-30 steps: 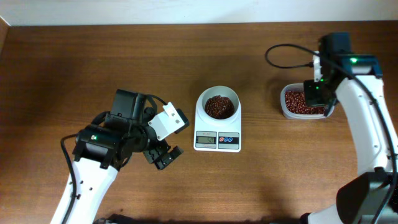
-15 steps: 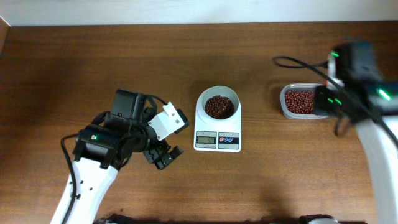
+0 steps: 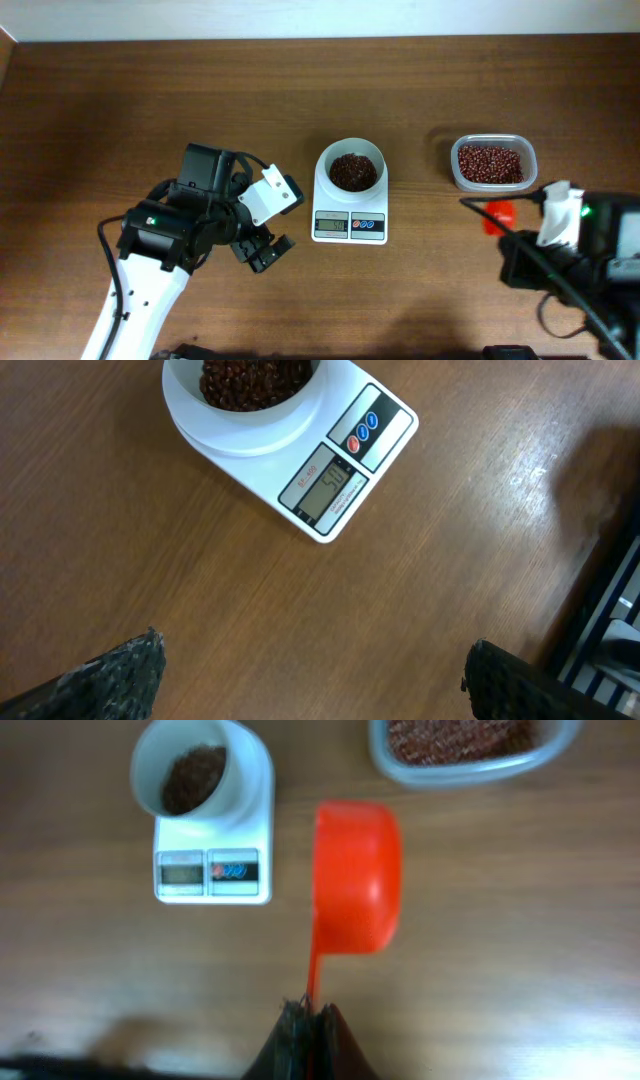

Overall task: Scoop and weigh 50g on scale
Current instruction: 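Carry the red scoop down to the table in front of the tub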

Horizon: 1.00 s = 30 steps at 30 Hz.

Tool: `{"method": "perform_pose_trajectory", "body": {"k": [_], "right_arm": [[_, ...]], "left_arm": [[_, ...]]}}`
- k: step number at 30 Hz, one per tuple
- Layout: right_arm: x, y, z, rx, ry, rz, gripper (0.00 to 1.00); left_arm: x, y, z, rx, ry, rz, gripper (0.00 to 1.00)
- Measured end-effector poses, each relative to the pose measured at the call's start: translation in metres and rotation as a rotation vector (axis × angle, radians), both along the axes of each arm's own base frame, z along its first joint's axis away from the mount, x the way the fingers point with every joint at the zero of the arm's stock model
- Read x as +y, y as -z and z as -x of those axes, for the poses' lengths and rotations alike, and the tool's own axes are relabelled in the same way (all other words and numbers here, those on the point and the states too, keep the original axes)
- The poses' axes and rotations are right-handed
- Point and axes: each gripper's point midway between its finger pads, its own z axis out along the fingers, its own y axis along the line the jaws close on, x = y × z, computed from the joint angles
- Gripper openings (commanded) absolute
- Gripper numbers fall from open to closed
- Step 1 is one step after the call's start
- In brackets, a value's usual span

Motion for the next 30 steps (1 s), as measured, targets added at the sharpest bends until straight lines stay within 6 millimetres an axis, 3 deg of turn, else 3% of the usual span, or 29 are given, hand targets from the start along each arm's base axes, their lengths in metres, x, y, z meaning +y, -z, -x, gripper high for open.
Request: {"method": "perform_pose_trajectory", "body": {"k": [6,19,22,29,30], "right_arm": [[0.035,0.058,-0.005,0.024,-0.029,-0.239,0.04],[0.064,0.156,0.010,0.181,-0.034,-0.454,0.04],[0.068,0.166,0.018,0.218,-0.037,-0.482,0.04],[0.069,0.166,0.019,0.222,-0.034,-0.492,0.05],[0.069,0.166,0.019,0.224,-0.031,-0.492,0.13]], "left_arm": [[0.000,0.000,0.000,-0.001,0.000,0.000,0.99],[0.000,0.000,0.000,0.000,0.000,0.000,0.99],[0.000,0.000,0.000,-0.001,0.000,0.000,0.99],[0.000,0.000,0.000,-0.001,0.000,0.000,0.99],[0.000,0.000,0.000,-0.001,0.000,0.000,0.99]]}}
